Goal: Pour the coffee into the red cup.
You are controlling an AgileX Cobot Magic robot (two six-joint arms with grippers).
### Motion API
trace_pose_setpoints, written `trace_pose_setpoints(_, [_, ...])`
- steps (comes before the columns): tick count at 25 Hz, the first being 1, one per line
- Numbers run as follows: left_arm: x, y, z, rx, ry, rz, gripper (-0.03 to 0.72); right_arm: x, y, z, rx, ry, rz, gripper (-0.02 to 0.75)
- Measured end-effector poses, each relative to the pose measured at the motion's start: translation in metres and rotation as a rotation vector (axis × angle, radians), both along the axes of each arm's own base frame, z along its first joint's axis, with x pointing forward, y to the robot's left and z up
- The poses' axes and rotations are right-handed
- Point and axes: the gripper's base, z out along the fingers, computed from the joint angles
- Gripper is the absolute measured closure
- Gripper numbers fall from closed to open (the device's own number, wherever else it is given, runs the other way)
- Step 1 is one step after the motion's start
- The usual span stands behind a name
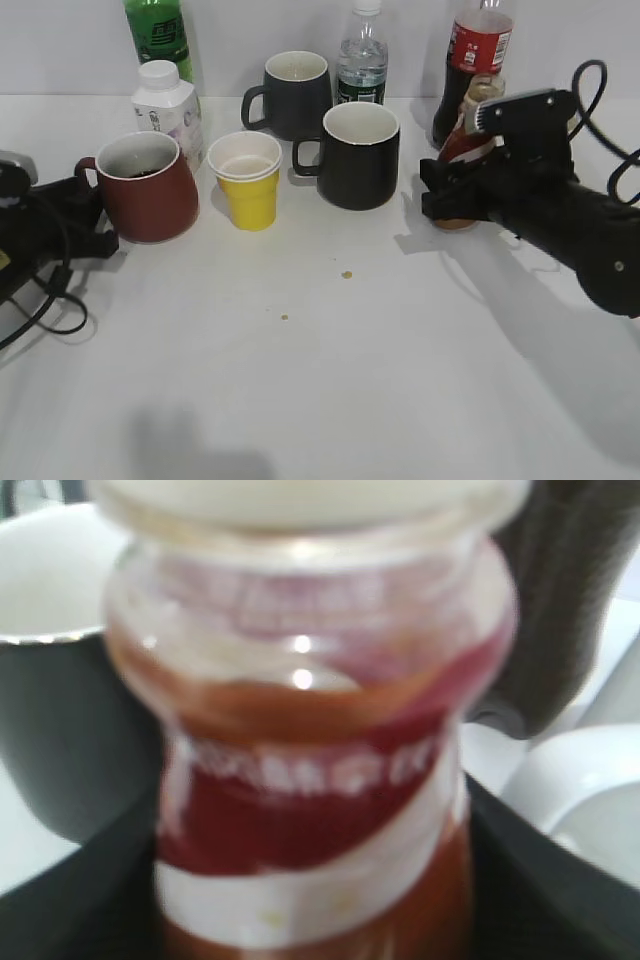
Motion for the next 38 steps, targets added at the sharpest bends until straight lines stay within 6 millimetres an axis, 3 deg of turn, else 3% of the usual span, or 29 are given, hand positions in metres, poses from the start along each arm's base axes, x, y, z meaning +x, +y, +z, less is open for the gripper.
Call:
trace_pose_setpoints(5, [-0.02, 0.003, 0.007, -0.026, 0.039, -0.003, 0.378, 0.0, 0.002, -0.007, 0.017, 0.005, 0.018, 0.237])
trace_pose_setpoints(10, [-0.036, 0.005, 0.028, -0.098, 0.018, 0.006, 0.377, 0.0, 0.002, -0.008, 0.04, 0.022, 0.003, 0.094])
trace_pose_setpoints(14, [-0.043, 0.007, 0.04, -0.079, 0.103, 0.016, 0.376, -0.003, 0.0, -0.012, 0.021, 0.104, -0.008, 0.083])
trace_pose_setpoints(21, [-0.063, 0.01, 0.08, -0.052, 0.297, 0.057, 0.376, -0.025, -0.009, 0.011, 0.004, 0.2, -0.008, 0.083])
trace_pose_setpoints(26, [-0.073, 0.015, 0.129, -0.011, 0.543, 0.105, 0.376, -0.045, -0.015, 0.034, -0.029, 0.338, 0.005, 0.101])
trace_pose_setpoints(29, [-0.092, 0.019, 0.162, 0.013, 0.666, 0.12, 0.376, -0.064, -0.02, 0.046, -0.066, 0.462, 0.018, 0.13])
trace_pose_setpoints(33, [-0.132, 0.026, 0.201, 0.029, 0.778, 0.127, 0.376, -0.094, -0.03, 0.067, -0.113, 0.616, 0.04, 0.157])
trace_pose_setpoints(38, [-0.196, 0.034, 0.22, 0.005, 0.82, 0.089, 0.376, -0.145, -0.048, 0.097, -0.152, 0.774, 0.073, 0.162])
